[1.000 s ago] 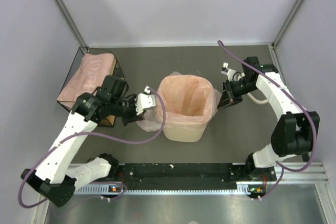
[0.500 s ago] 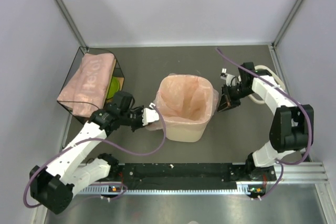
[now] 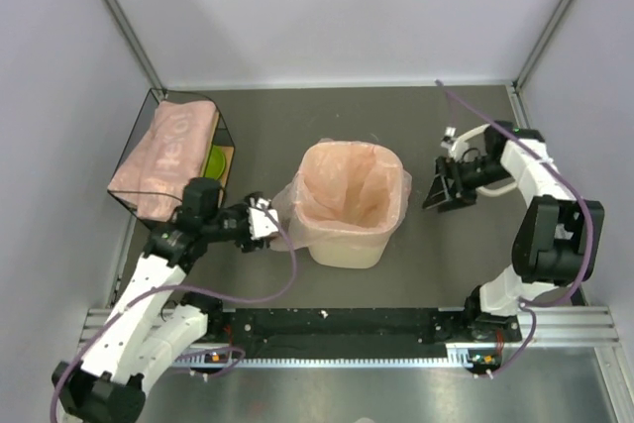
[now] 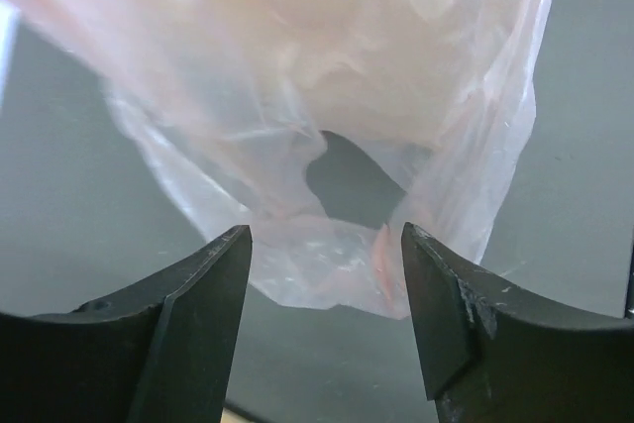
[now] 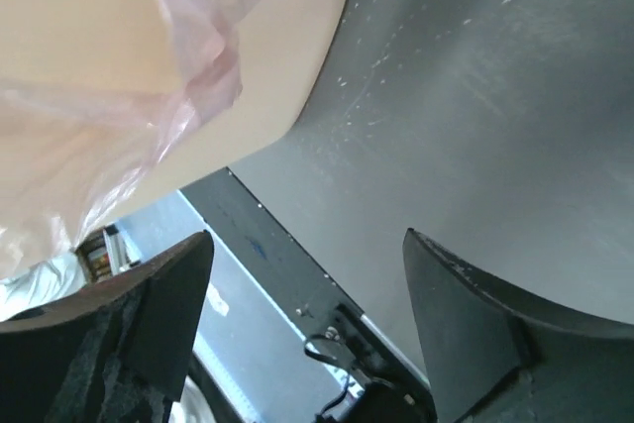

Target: Put the trash bags into the trash bin

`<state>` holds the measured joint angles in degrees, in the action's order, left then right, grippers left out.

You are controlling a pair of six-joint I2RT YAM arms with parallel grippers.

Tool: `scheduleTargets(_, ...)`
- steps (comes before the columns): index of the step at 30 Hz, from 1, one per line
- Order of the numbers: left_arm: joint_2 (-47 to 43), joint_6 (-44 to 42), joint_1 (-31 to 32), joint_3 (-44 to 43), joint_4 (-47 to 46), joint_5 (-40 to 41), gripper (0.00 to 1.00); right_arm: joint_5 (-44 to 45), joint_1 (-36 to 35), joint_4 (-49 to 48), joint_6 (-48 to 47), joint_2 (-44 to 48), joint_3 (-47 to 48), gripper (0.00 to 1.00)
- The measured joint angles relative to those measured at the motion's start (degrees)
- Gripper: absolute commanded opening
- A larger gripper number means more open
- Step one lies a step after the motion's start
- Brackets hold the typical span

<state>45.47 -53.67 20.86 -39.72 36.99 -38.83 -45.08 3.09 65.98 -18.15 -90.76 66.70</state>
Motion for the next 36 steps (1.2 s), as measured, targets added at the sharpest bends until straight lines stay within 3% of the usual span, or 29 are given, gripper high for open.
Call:
scheduleTargets(4, -6.9, 1.2, -3.0, -6.0, 3.6, -2.8, 0.77, -3.1, 7.1, 6.6, -9.1, 0.0, 6.6, 0.99)
scheduleTargets(7, -10.2, 3.1, -3.0, -9.3, 4.6, -5.6, 0.8, -5.9, 8.4, 8.2, -11.9, 0.0, 11.0, 0.99)
scheduleTargets(12, -8.8, 7.5, -3.0, -11.2, 3.1, -8.2, 0.86, -10.7, 4.4, 8.3, -9.9, -2.2, 15.5, 0.99)
scheduleTargets(19, 3.1, 9.8, -3.0, -9.1, -4.3, -9.4, 0.8, -12.0, -4.2, 2.2, -4.3, -7.7, 15.5, 0.97)
scheduleTargets(21, 4.8, 9.6, -3.1, -7.6, -5.9, -10.5, 0.7, -12.1, -5.4, -0.4, -2.5, -9.2, 15.0, 0.9)
scheduleTargets(22, 5.4, 9.3, -3.1, -6.7, -6.8, -11.2, 0.65, -12.0, -6.0, -2.1, -1.6, -9.5, 14.0, 0.7)
scheduleTargets(23, 5.8, 9.0, -3.1, -5.7, -7.6, -11.6, 0.53, -12.0, -6.4, -3.6, -0.6, -9.7, 12.7, 0.58)
scheduleTargets(24, 6.1, 8.8, -3.1, -4.8, -8.2, -11.8, 0.48, -12.1, -6.6, -4.6, -0.1, -9.8, 11.6, 0.46)
scheduleTargets(25, 6.4, 8.4, -3.1, -4.0, -8.8, -12.0, 0.44, -12.1, -6.8, -5.4, 0.5, -9.9, 10.5, 0.11)
scheduleTargets(26, 6.9, 8.4, -3.1, -3.4, -9.5, -11.9, 0.36, -12.0, -6.8, -6.0, 1.3, -10.0, 9.3, 0.0)
scheduleTargets(29, 8.6, 8.0, -3.1, -2.4, -10.5, -11.5, 0.23, -11.3, -6.8, -7.3, 2.4, -10.1, 5.7, 0.0)
scheduleTargets(30, 9.3, 7.5, -3.1, -2.1, -10.6, -11.3, 0.14, -10.4, -6.8, -7.8, 2.5, -10.1, 4.5, 0.0)
scheduleTargets(34, 10.9, 5.4, -3.1, -0.2, -11.0, -10.5, 0.01, -6.5, -6.7, -10.6, 3.8, -10.1, 0.5, 0.0)
scheduleTargets(36, 11.4, 4.0, -3.1, 1.0, -11.5, -9.7, 0.0, -4.3, -6.7, -12.7, 5.2, -10.4, -1.1, 0.0)
